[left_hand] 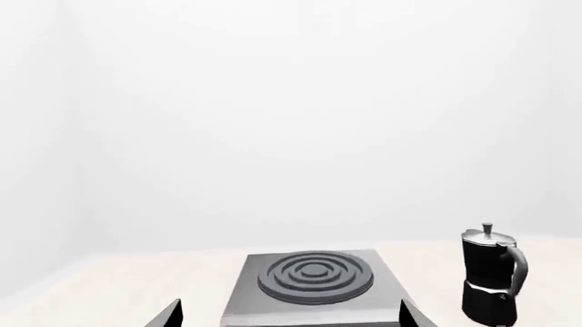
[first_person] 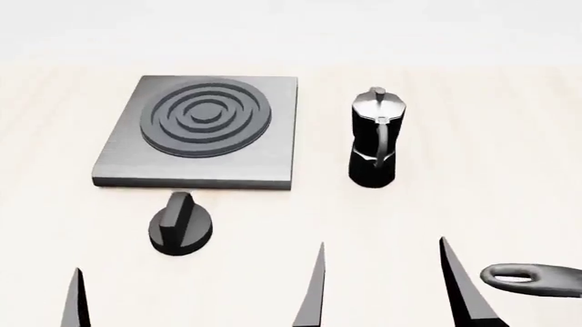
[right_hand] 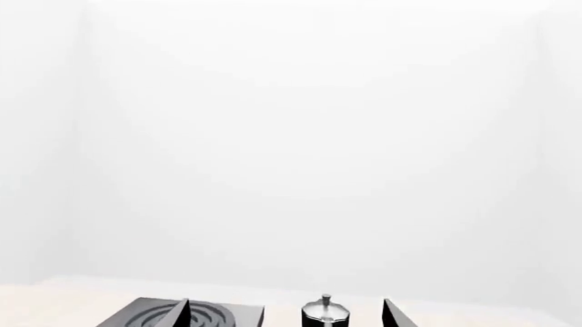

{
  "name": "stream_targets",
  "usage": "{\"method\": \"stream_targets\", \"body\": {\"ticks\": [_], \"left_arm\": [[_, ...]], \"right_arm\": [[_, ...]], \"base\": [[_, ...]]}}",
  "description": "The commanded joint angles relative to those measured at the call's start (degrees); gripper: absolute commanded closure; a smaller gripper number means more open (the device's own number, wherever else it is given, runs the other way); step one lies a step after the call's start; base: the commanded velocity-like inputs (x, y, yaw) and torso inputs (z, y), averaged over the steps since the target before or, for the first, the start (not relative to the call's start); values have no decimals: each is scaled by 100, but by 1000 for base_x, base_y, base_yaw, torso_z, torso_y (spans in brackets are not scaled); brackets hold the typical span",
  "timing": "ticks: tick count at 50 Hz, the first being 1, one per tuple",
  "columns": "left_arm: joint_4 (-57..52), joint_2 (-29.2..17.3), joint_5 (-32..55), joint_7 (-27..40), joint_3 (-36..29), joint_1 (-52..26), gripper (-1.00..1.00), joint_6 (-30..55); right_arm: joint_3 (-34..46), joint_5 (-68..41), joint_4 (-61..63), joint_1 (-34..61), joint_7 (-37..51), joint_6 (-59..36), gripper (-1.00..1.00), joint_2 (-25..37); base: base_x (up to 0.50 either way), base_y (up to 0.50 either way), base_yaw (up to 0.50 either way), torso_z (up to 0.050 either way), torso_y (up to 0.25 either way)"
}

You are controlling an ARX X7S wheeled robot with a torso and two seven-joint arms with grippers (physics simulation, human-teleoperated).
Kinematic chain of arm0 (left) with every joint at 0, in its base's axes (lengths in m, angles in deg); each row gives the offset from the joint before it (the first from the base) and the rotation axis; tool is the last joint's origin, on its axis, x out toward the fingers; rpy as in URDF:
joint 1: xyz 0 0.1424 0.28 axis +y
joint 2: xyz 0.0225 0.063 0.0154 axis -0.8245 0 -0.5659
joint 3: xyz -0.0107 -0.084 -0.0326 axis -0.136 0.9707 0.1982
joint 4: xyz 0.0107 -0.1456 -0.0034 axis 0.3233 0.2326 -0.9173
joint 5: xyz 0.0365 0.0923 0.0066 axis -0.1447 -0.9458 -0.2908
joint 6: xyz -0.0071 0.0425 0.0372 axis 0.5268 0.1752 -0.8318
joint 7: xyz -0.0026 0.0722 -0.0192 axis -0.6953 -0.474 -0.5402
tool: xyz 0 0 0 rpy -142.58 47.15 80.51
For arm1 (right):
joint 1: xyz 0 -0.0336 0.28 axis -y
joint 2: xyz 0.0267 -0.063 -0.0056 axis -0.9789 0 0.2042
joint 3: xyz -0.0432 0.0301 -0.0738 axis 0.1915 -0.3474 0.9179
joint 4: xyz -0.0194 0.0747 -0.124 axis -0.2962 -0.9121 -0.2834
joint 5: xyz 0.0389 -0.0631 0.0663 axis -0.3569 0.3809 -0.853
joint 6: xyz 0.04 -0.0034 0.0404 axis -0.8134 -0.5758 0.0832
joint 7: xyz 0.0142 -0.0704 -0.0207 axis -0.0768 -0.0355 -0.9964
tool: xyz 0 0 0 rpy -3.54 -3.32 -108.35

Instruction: Put the moka pot on the stove.

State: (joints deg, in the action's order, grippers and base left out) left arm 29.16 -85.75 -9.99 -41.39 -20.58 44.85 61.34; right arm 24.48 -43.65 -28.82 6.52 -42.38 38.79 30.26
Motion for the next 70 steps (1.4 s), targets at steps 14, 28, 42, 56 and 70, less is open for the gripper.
{"method": "stream_targets", "body": {"ticks": [14,28,42,56,70], "left_arm": [[-38,10,125,4,179,24,-100,-179],[-15,-56,161,74,137,14,-100,-198],[-4,-119,223,129,103,-4,-100,-172],[79,-162,343,164,65,-67,-100,-41],[169,-262,381,236,-53,-114,-100,15]], "right_arm": [[-105,-114,-128,31,-50,95,-100,-32],[-238,-598,-275,-62,-98,531,-100,-42],[-99,-505,-266,-11,-27,457,-100,55],[-203,-774,-286,-82,13,715,-100,59],[-187,-830,-283,-75,81,739,-100,121]], "base": [[500,0,0,0,0],[195,43,0,0,1],[0,500,0,0,0],[0,372,0,3,0],[0,0,0,50,0]]}}
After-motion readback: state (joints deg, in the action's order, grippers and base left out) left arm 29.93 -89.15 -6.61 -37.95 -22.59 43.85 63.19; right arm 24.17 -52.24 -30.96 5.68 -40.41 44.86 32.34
